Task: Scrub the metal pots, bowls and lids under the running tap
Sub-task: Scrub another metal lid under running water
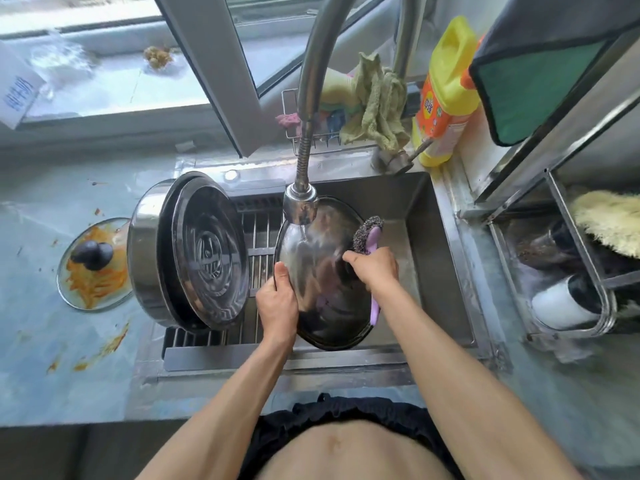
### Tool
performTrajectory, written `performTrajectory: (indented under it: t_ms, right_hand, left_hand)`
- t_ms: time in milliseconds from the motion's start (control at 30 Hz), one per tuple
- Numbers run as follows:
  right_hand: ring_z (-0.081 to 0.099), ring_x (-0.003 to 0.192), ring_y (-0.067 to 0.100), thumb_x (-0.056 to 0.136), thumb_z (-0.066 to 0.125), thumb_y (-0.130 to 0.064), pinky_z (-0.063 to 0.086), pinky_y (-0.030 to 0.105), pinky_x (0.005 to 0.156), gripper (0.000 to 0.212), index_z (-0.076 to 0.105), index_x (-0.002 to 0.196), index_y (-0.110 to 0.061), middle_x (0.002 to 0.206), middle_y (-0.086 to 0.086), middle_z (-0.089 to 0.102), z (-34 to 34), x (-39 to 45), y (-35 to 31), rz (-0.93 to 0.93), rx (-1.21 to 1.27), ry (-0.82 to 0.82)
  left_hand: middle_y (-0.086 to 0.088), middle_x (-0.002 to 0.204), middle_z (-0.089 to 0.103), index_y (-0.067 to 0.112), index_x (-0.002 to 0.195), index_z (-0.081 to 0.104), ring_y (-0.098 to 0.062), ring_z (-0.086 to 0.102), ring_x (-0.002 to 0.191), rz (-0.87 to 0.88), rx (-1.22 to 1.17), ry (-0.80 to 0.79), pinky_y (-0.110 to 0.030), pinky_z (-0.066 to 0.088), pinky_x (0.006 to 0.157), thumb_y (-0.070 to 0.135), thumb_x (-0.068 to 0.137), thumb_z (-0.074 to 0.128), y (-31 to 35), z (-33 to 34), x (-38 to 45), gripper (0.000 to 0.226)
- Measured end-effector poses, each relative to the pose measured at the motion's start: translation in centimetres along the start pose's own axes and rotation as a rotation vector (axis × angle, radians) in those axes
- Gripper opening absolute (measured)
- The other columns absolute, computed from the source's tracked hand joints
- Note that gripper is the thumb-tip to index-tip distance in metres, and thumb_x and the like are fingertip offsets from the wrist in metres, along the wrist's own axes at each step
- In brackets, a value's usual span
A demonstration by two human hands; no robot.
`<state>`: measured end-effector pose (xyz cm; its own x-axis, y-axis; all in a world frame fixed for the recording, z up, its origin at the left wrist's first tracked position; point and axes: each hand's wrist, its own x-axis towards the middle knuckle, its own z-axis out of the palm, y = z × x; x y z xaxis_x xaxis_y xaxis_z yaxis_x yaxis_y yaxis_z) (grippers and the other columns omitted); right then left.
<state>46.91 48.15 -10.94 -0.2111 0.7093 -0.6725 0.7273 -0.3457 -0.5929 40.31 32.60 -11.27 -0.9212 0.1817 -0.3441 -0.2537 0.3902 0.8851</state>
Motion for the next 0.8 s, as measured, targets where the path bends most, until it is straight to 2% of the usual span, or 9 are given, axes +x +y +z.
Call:
performTrajectory:
  t_ms: [67,133,233,367,467,533,633,733,800]
  right_hand:
    - [0.063,0.108,0.033,0.063,0.073,-0.059,0.052,0.039,0.092,0.075,0.058,0.120,-0.011,0.114,0.010,0.066,0.0,-0.1,-0.6,0.016,-0.027,-0.017]
    - [0.065,0.093,0.029,0.052,0.069,-0.070,0.055,0.038,0.085,0.091,0.058,0.121,-0.013,0.102,0.009,0.067,0.1,0.0,-0.5,0.049,-0.034,-0.046]
    - [0.062,0.069,0.023,0.067,0.075,-0.057,0.048,0.027,0.060,0.069,0.057,0.116,-0.012,0.090,0.008,0.067,-0.1,-0.1,-0.1,0.031,0.024,-0.064]
    - [0.060,0.110,0.024,0.071,0.077,-0.037,0.047,0.033,0.092,0.066,0.050,0.130,-0.020,0.126,-0.001,0.060,-0.5,0.1,0.9,-0.124,0.095,-0.033]
    - [0.053,0.122,0.013,0.070,0.077,-0.030,0.042,0.032,0.101,0.075,0.046,0.137,-0.023,0.135,-0.014,0.054,-1.1,-0.3,1.7,-0.273,0.070,-0.067]
    - [0.052,0.121,0.005,0.068,0.079,-0.025,0.040,0.028,0.103,0.073,0.048,0.135,-0.026,0.133,-0.019,0.055,-1.5,-0.4,2.2,-0.389,0.068,-0.110]
    - [0.056,0.112,0.009,0.067,0.080,-0.018,0.041,0.021,0.091,0.060,0.054,0.121,-0.022,0.124,-0.010,0.060,-2.0,0.1,2.7,-0.577,-0.104,-0.139]
    - [0.055,0.095,0.014,0.076,0.076,-0.036,0.040,0.024,0.081,0.038,0.058,0.108,-0.025,0.108,-0.003,0.055,-2.5,-0.3,1.8,-0.661,-0.312,-0.097]
    - [0.059,0.089,0.024,0.092,0.057,-0.051,0.048,0.033,0.080,0.030,0.064,0.101,-0.024,0.103,0.000,0.051,-2.4,-1.1,1.1,-0.679,-0.434,0.042]
  left_hand:
    - [-0.002,0.057,0.034,0.016,0.063,0.034,-0.007,0.031,0.048,0.016,-0.015,-0.002,-0.024,0.026,0.045,0.053,0.102,0.045,0.4,-0.2,-0.3,0.055]
    - [-0.006,0.061,0.035,0.012,0.067,0.039,-0.013,0.034,0.055,0.004,-0.039,-0.008,-0.027,0.028,0.049,0.061,0.095,0.043,0.3,-0.4,-0.4,0.057]
    - [-0.006,0.061,0.046,0.007,0.069,0.050,-0.014,0.043,0.057,-0.005,-0.032,-0.049,-0.028,0.034,0.053,0.060,0.097,0.044,-0.5,-0.7,-0.2,0.060]
    - [-0.001,0.070,0.058,0.009,0.078,0.060,-0.016,0.051,0.065,0.075,0.072,-0.218,-0.031,0.040,0.063,0.038,0.106,0.053,-0.4,-1.7,1.0,0.041]
    - [0.003,0.086,0.065,0.010,0.097,0.067,-0.010,0.057,0.077,0.094,0.211,-0.277,-0.032,0.049,0.074,0.039,0.105,0.052,2.2,-2.1,3.9,0.033]
    - [-0.002,0.084,0.065,0.007,0.089,0.066,-0.014,0.058,0.078,0.064,0.296,-0.331,-0.038,0.051,0.079,0.046,0.105,0.048,4.1,-1.7,6.1,0.046]
    - [-0.009,0.076,0.055,0.010,0.073,0.053,-0.018,0.047,0.070,0.112,0.394,-0.345,-0.035,0.036,0.064,0.052,0.105,0.044,6.2,-0.4,7.8,0.054]
    - [-0.009,0.071,0.057,0.014,0.057,0.045,-0.023,0.048,0.070,0.277,0.457,-0.280,-0.036,0.030,0.066,0.033,0.111,0.037,6.6,0.9,7.3,0.058]
    - [-0.004,0.062,0.051,0.014,0.056,0.042,-0.023,0.045,0.064,0.342,0.485,-0.216,-0.037,0.026,0.063,0.023,0.111,0.034,6.2,1.5,6.2,0.056]
